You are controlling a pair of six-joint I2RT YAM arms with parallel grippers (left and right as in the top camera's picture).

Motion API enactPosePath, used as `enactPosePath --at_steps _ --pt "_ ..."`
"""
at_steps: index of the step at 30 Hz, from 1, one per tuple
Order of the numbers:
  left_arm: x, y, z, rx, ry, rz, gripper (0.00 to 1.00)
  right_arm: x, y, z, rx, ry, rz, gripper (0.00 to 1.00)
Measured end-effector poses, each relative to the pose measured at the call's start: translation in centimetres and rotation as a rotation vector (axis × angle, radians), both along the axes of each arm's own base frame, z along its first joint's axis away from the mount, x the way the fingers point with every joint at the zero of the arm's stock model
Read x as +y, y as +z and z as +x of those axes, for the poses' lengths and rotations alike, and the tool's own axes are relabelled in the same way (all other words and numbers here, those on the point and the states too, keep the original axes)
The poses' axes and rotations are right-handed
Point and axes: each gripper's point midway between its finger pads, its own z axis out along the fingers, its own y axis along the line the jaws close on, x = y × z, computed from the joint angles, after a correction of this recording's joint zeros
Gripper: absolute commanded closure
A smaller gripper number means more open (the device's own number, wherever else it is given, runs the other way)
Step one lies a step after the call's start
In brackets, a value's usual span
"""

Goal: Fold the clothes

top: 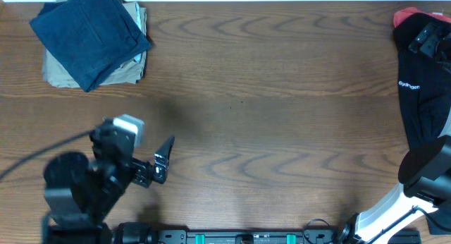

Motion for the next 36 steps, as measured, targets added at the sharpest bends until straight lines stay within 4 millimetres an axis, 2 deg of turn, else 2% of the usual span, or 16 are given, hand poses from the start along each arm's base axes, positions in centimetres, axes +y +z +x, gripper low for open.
enactPosePath --at_steps 4,11,20,25,31,36 --pt "0.1 -1.5 0.3 -0.184 -0.008 0.050 0.02 0.0 0.0 0.0 0.000 0.000 0.000 0.01" --pt "0.9 -4.9 0.9 -0.330 0.035 0.087 0.02 0.0 0.0 0.0 0.001 0.000 0.000 0.01" --pt "1.2 -6.6 2.3 -0.540 0.056 0.100 0.02 0.0 0.0 0.0 0.000 0.000 0.000 0.01" --pt "1.3 -8.0 2.4 -0.549 0.064 0.096 0.02 0.0 0.0 0.0 0.001 0.000 0.000 0.01" --pt "2.6 -8.4 2.8 -0.511 0.154 -0.004 0.02 0.0 0.0 0.0 0.001 0.000 0.000 0.01" --pt "3.7 -11.2 3.4 -0.394 0.245 -0.110 0.02 0.0 0.0 0.0 0.001 0.000 0.000 0.01"
